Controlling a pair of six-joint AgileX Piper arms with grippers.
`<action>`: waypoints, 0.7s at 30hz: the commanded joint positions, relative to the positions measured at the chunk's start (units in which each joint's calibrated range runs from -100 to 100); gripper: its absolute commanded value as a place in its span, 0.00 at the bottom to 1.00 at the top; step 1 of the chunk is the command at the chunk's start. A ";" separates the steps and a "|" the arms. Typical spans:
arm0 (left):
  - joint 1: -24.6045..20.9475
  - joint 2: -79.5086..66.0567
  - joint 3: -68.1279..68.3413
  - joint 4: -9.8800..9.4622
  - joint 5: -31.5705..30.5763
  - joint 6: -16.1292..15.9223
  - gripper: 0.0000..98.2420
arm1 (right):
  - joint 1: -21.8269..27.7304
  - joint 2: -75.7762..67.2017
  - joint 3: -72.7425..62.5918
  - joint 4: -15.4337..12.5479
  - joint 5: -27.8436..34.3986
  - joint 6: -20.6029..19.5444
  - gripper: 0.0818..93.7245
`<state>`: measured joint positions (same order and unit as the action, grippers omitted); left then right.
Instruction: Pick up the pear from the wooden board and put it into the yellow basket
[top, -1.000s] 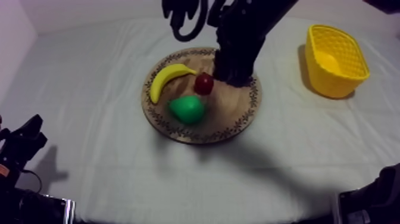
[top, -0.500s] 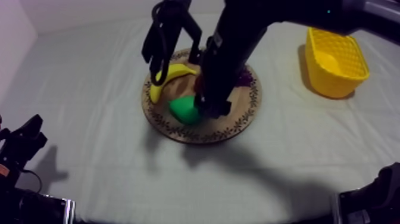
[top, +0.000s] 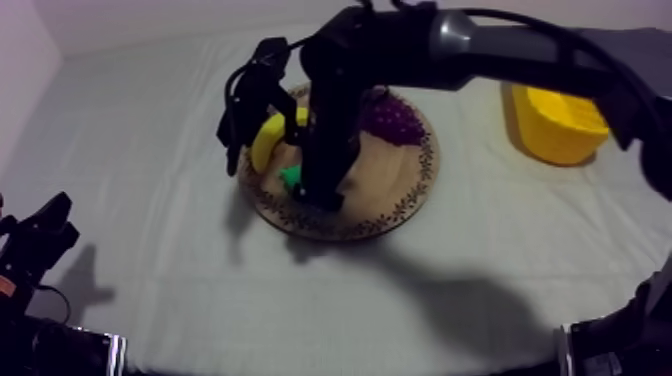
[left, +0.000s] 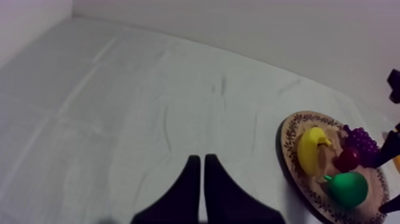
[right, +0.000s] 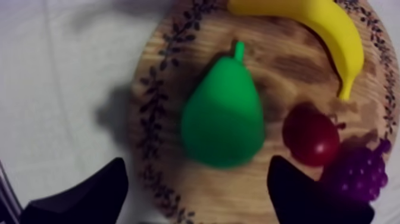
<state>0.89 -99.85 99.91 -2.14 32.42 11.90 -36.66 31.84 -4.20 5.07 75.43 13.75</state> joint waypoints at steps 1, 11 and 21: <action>0.01 0.02 -0.02 -0.03 0.00 -0.01 0.00 | 0.08 3.37 -2.40 0.35 0.12 -0.26 0.87; 0.01 0.02 -0.02 -0.03 0.00 -0.01 0.00 | 0.44 10.56 -9.30 1.46 -0.12 -1.49 0.68; 0.01 0.02 -0.02 -0.03 0.00 -0.01 0.00 | 0.48 13.04 -10.51 2.72 -0.61 -2.37 0.43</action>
<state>0.89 -99.85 99.91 -2.14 32.42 11.90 -36.20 44.98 -14.69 7.67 75.00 11.47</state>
